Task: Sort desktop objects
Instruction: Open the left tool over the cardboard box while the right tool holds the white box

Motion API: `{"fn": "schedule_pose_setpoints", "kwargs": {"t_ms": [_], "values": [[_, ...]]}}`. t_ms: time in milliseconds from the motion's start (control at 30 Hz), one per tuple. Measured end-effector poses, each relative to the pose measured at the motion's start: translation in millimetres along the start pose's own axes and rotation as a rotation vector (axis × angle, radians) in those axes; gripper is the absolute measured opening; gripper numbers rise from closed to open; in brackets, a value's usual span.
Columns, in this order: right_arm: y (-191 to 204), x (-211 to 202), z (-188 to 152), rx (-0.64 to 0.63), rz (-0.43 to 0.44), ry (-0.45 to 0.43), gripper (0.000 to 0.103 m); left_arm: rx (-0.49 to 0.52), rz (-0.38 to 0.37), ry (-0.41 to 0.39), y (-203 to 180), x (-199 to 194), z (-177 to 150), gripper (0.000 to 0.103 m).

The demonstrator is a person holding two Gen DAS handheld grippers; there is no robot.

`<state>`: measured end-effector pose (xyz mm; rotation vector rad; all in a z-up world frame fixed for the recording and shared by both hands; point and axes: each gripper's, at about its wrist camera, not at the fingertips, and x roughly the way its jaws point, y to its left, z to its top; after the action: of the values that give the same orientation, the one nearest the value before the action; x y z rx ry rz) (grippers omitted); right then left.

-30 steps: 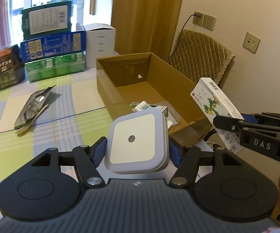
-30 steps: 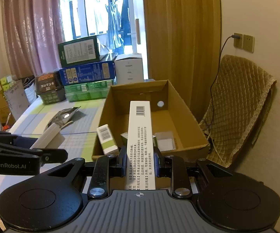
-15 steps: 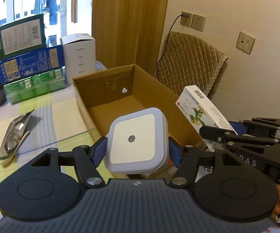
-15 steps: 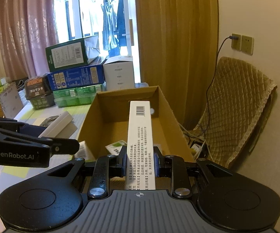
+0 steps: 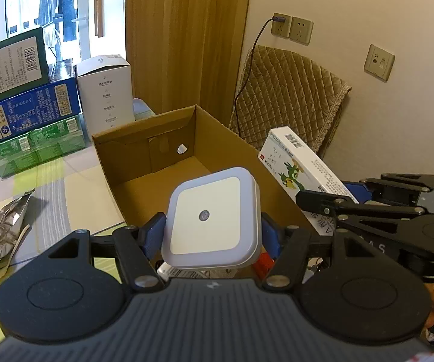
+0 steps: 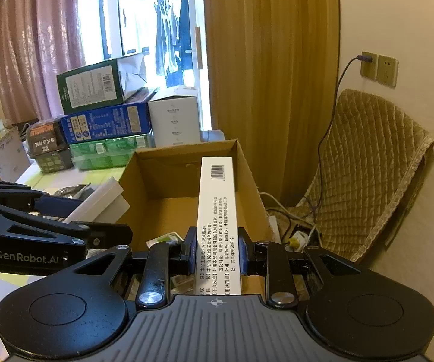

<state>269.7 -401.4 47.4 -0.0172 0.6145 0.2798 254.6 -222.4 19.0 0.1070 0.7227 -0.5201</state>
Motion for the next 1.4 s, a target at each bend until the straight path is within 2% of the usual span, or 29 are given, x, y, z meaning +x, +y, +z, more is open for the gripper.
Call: {"fn": "schedule_pose_setpoints", "kwargs": {"t_ms": [600, 1333, 1400], "values": [[-9.6, 38.0, 6.4, 0.012, 0.0, 0.037, 0.023, 0.006, -0.013, 0.025, 10.5, 32.9, 12.9, 0.061], [-9.4, 73.8, 6.4, 0.023, -0.006, 0.077, 0.023, -0.038, -0.044, 0.049, 30.0, 63.7, 18.7, 0.061], [-9.9, 75.3, 6.2, 0.025, -0.008, 0.08, 0.023, -0.052, -0.052, 0.045, 32.9, 63.6, 20.2, 0.07]]}}
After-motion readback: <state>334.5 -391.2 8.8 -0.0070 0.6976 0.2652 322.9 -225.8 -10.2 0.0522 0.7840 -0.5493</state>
